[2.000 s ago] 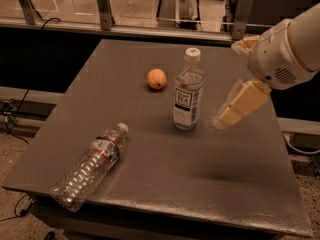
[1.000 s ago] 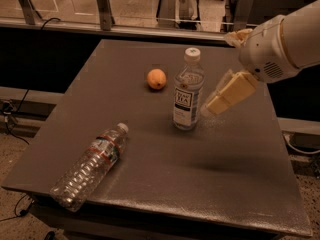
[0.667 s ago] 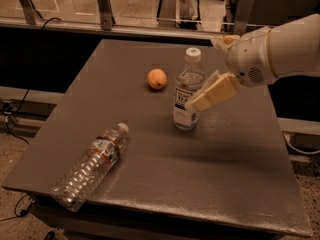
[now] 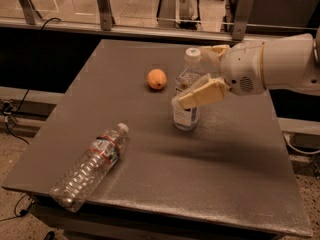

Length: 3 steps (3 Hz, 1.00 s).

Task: Knock blue plastic bottle over

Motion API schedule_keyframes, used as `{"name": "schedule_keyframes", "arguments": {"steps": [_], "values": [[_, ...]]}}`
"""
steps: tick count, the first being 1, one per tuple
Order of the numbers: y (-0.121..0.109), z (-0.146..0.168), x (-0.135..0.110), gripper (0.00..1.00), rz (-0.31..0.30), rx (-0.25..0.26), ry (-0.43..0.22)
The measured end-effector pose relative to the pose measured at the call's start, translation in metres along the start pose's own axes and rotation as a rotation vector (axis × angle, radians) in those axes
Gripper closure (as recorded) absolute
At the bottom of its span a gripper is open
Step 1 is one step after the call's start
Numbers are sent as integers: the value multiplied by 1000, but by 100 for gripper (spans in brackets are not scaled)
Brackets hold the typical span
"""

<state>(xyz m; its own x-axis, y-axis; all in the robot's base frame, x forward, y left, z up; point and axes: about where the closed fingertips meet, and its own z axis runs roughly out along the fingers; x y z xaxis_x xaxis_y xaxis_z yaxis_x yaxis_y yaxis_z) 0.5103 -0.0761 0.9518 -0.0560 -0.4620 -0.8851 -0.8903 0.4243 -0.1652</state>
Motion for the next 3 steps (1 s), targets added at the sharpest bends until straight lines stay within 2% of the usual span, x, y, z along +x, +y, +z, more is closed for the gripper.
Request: {"name": "schedule_keyframes", "arguments": {"steps": [2, 3], "values": [[3, 2, -5, 65, -9, -5, -1], [-1, -3, -19, 88, -1, -17, -39]]}}
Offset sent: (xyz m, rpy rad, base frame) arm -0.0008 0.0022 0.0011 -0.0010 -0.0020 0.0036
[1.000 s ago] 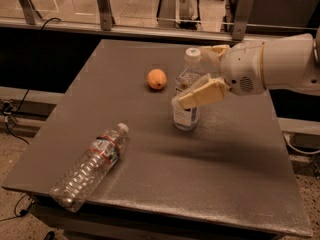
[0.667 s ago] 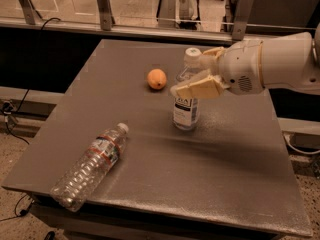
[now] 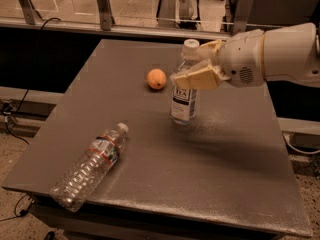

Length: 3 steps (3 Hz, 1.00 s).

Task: Knock blue plastic bottle over

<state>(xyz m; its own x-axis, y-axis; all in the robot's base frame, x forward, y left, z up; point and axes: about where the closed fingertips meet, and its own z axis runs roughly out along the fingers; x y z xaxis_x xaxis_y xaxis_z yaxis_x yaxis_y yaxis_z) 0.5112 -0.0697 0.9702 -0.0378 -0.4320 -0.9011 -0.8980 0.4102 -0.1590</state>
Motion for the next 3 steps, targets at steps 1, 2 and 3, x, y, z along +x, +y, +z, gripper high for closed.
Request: {"name": "schedule_keyframes", "arguments": {"steps": [1, 2, 3], "values": [[-9, -10, -25, 100, -31, 46, 60], [2, -29, -59, 100, -99, 88, 213], [10, -29, -83, 100, -116, 51, 359]]}}
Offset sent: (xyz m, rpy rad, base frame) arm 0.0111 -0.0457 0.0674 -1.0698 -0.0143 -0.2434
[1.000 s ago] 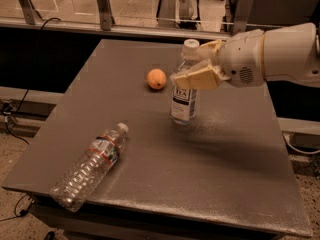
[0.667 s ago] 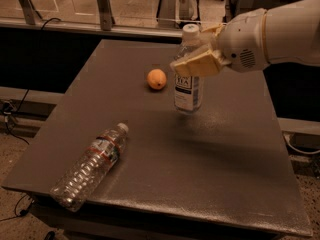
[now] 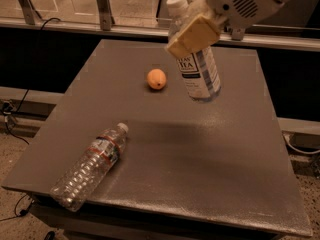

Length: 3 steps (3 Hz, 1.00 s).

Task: Knock blue plastic bottle over

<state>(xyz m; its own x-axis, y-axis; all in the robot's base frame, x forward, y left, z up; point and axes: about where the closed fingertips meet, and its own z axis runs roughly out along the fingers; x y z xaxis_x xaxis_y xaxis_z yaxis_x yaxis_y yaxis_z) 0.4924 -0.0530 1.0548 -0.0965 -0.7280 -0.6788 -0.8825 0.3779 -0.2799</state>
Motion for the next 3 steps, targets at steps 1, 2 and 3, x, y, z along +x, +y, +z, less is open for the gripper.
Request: {"name": "schedule_keyframes", "arguments": {"steps": [1, 2, 3], "values": [[14, 18, -1, 100, -2, -56, 90], [14, 18, -1, 100, -2, -57, 90], [18, 30, 15, 100, 33, -110, 156]]}}
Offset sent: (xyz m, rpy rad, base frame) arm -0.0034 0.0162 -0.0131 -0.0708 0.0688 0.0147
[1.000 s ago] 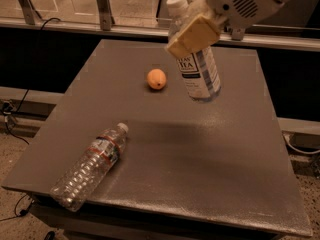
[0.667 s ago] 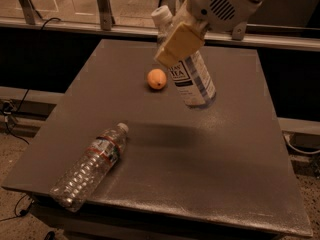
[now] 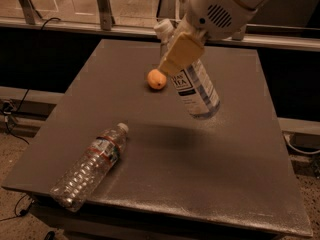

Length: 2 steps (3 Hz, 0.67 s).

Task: Knock blue plastic bottle over

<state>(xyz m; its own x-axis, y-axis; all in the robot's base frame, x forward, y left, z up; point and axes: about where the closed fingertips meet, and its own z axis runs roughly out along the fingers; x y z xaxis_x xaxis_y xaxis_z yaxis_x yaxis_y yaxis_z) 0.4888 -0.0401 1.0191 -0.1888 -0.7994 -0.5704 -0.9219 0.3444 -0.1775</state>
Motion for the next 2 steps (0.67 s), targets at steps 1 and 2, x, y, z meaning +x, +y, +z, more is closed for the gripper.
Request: {"name": "schedule_keyframes", "arguments": {"steps": [1, 2], "values": [[11, 26, 35, 100, 25, -101, 168], [16, 38, 62, 100, 24, -155, 322]]}}
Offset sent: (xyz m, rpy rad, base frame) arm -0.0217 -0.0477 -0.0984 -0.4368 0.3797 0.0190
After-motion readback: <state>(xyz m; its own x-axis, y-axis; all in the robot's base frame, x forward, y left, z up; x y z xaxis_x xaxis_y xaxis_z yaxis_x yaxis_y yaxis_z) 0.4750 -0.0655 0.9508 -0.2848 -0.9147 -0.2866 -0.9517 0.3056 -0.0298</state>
